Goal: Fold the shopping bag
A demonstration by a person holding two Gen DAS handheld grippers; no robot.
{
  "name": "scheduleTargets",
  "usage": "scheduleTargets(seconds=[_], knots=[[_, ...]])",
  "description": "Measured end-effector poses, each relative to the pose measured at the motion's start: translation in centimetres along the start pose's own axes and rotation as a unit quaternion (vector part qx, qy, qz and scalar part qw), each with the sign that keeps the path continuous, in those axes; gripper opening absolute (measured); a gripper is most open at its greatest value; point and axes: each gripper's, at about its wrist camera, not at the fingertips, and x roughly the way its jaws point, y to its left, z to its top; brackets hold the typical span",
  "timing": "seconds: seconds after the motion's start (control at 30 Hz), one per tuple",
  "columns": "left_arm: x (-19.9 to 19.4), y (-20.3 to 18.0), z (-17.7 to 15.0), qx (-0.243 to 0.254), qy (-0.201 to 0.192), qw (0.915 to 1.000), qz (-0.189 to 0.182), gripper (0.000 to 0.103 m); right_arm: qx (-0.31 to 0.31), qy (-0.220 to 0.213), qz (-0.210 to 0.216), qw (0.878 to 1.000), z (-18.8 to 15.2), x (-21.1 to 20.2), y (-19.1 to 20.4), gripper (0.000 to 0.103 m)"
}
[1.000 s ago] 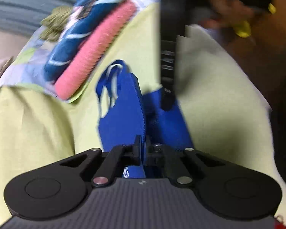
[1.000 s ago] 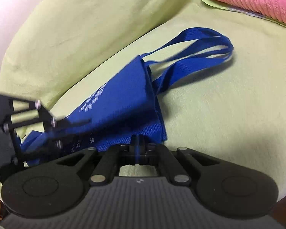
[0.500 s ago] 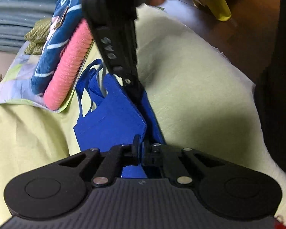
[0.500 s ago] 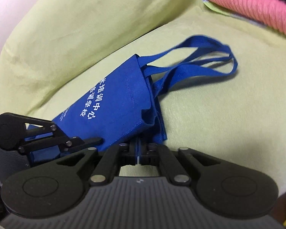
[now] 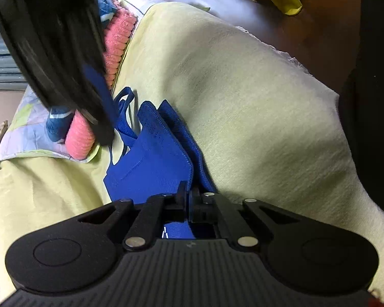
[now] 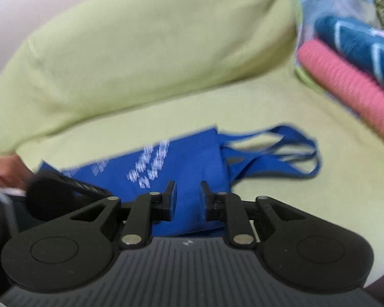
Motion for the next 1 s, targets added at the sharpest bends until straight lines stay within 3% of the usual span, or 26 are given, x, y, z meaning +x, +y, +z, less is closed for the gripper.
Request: scheduleTargets(seconds=[0.07, 0.13, 0.2, 0.23, 0.27, 0.33, 0.43, 0.47, 0.57, 0.63, 0.77, 0.83, 0.9, 1.0], knots=[[-0.1, -0.3, 0.1, -0.012, 0.004, 0.9998, 0.013, 0.0, 0.004, 0.031, -0.028, 0.999, -1.1, 1.9, -0.2, 0.012], [-0.5, -0.4, 0.2, -0.058, 0.013, 0.998, 0.024, 0.0, 0.001, 0.03, -0.036, 0.999, -2.0, 2.4, -0.4, 0.003], [-1.4, 0.6, 0.3, -0.155, 0.036, 0.9871, 0.021, 0.002, -0.011, 0.025, -0.04, 0.999, -2.3, 2.3, -0.4, 0.003], [-2.3, 1.4, -0.1, -0.219, 0.04, 0.9747, 0.018, 0.015, -0.014, 0.028, -0.041, 0.999, -2.2, 2.4, -0.4, 0.003], [-3.5, 2.6, -0.7, -0.297, 0.039, 0.9541, 0.013, 0.015, -0.016, 0.03, -0.041, 0.999, -2.1, 2.4, -0.4, 0.003], [-5.8, 4.6, -2.1, -0.436, 0.033, 0.8991, 0.008, 0.014, -0.021, 0.035, -0.042, 0.998, -1.9, 2.6, -0.5, 0.003], [-7.0, 5.7, -4.6, -0.559, 0.048, 0.8275, 0.03, 0.012, -0.03, 0.029, -0.049, 0.998, -2.2, 2.7, -0.3, 0.004], [-6.8, 5.6, -5.4, -0.58, 0.066, 0.8114, 0.034, 0.011, -0.032, 0.028, -0.052, 0.998, -2.5, 2.6, 0.0, 0.004], [-5.4, 3.6, -7.5, -0.599, 0.139, 0.7876, 0.034, 0.009, -0.036, 0.031, -0.055, 0.997, -2.5, 2.8, 0.1, 0.004], [-5.7, 1.8, -9.1, -0.601, 0.169, 0.7794, 0.047, 0.009, -0.041, 0.034, -0.053, 0.997, -2.4, 3.0, 0.1, 0.004], [-7.6, -0.7, -12.1, -0.572, 0.239, 0.7791, 0.091, 0.009, -0.043, 0.039, -0.055, 0.997, -2.2, 3.2, 0.1, 0.004], [-7.9, -2.1, -13.9, -0.554, 0.286, 0.7741, 0.107, 0.002, -0.046, 0.04, -0.057, 0.997, -2.2, 3.2, 0.3, 0.004], [-8.3, -2.4, -14.5, -0.55, 0.283, 0.7785, 0.107, 0.002, -0.048, 0.04, -0.058, 0.996, -2.2, 3.1, 0.4, 0.004], [-7.8, -1.7, -12.9, -0.5, 0.297, 0.806, 0.112, 0.002, -0.045, 0.041, -0.057, 0.997, -2.2, 3.1, 0.3, 0.004]])
